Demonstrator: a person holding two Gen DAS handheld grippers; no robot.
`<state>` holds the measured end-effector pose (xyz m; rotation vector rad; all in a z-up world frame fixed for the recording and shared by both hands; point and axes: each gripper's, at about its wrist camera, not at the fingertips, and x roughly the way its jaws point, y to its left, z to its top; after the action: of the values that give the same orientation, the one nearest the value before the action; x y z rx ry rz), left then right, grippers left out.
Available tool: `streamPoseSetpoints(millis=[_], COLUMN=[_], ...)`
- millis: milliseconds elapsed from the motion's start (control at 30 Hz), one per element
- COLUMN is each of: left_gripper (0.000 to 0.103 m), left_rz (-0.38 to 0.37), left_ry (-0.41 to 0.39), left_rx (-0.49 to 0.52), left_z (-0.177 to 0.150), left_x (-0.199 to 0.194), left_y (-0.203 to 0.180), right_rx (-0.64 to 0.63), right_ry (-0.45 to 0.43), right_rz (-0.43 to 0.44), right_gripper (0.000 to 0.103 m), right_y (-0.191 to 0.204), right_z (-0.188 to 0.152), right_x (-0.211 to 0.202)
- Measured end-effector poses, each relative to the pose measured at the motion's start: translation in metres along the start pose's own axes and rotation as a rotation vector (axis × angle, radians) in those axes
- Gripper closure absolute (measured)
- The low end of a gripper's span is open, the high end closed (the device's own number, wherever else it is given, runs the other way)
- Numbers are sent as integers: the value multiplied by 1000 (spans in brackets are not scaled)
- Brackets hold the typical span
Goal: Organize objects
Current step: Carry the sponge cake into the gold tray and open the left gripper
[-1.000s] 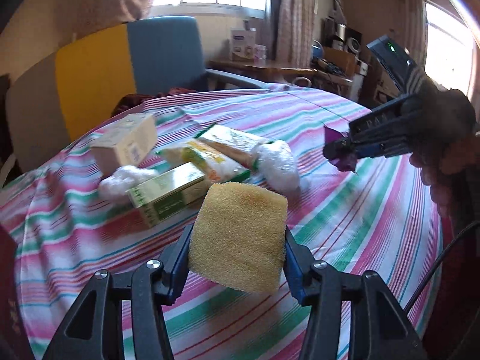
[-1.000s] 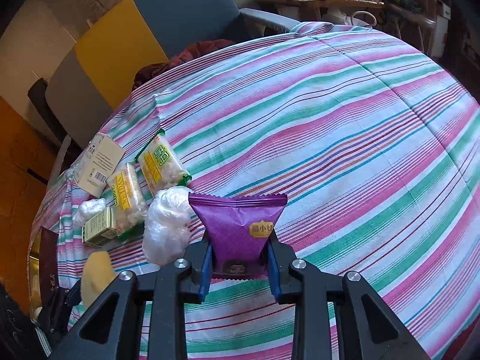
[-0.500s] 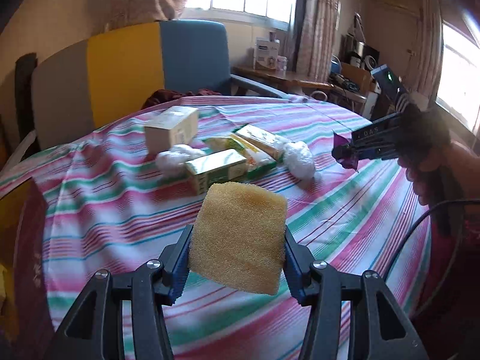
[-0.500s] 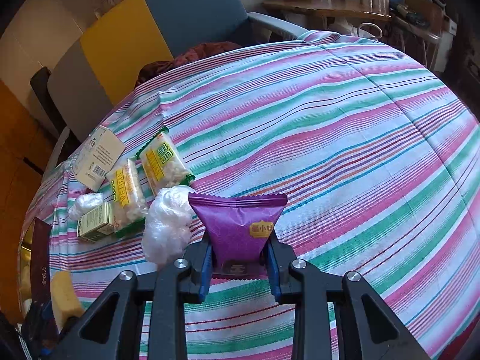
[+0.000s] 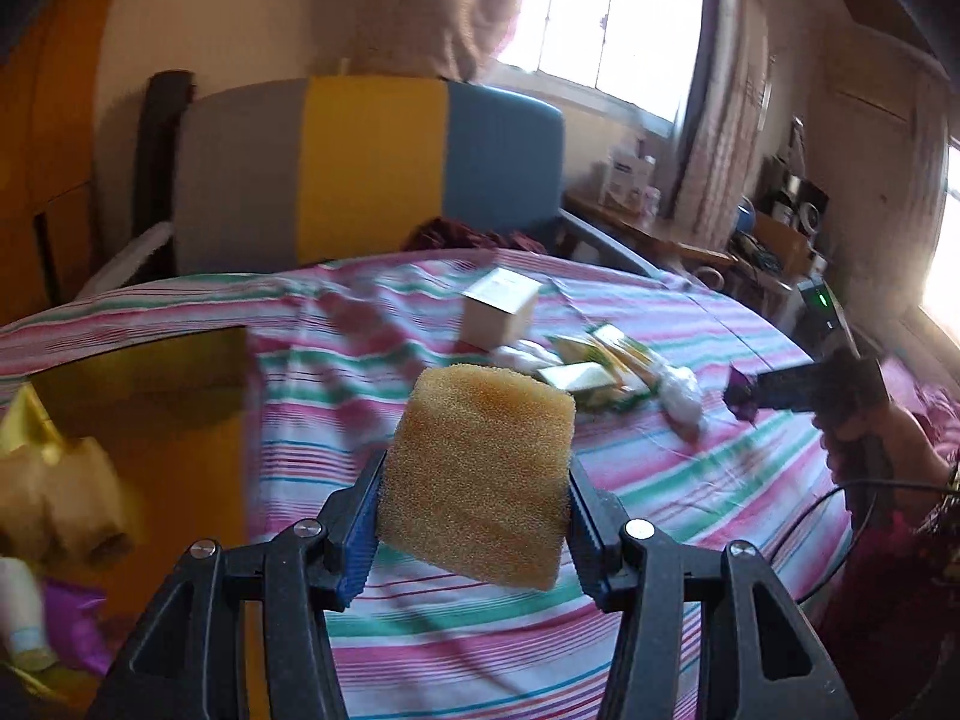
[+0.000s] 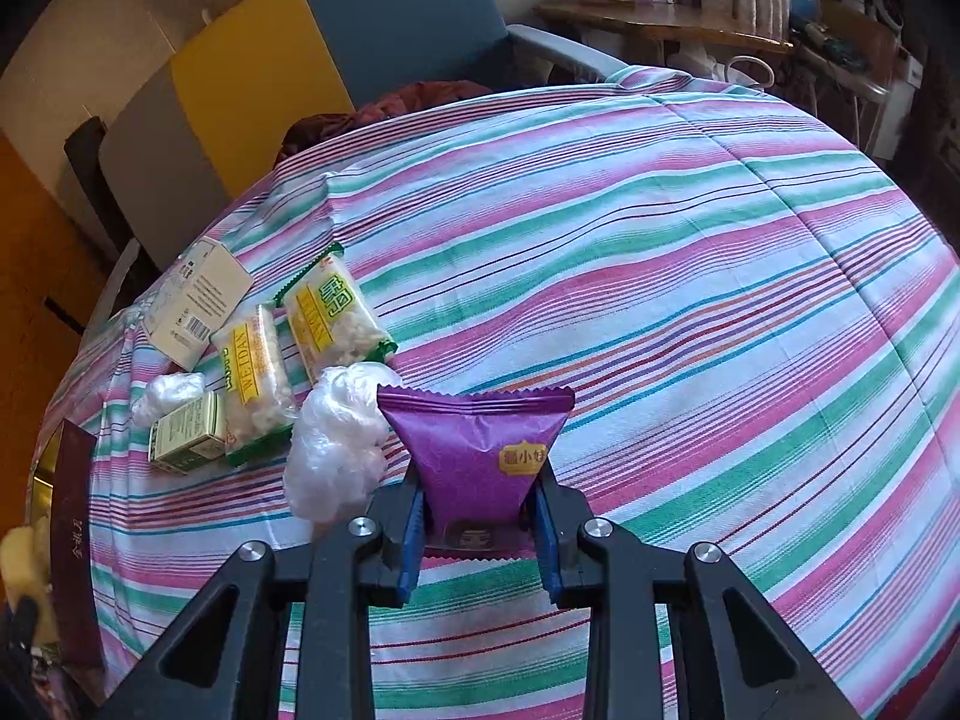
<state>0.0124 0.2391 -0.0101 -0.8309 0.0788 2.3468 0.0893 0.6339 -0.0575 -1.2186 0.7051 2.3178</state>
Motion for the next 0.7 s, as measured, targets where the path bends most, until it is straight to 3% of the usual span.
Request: streamPoseSetpoints(millis=[267,467,700], left_gripper=[49,49,49], left_rz=[100,147,173], left_ry=[3,80,173], left_rx=[-115,-188,-246], left_z=[-2,-18,-39], left_x=[-27,-31,-24], left_y=[66,113,146], right_rx=[-38,-21,-26], right_ry=[-35,-54,-51], right_rz=[-2,42,18], right_gripper=[72,72,72], right_y=[9,9,9], right_z=[-1,0,0], right_x=[-5,-9,-7])
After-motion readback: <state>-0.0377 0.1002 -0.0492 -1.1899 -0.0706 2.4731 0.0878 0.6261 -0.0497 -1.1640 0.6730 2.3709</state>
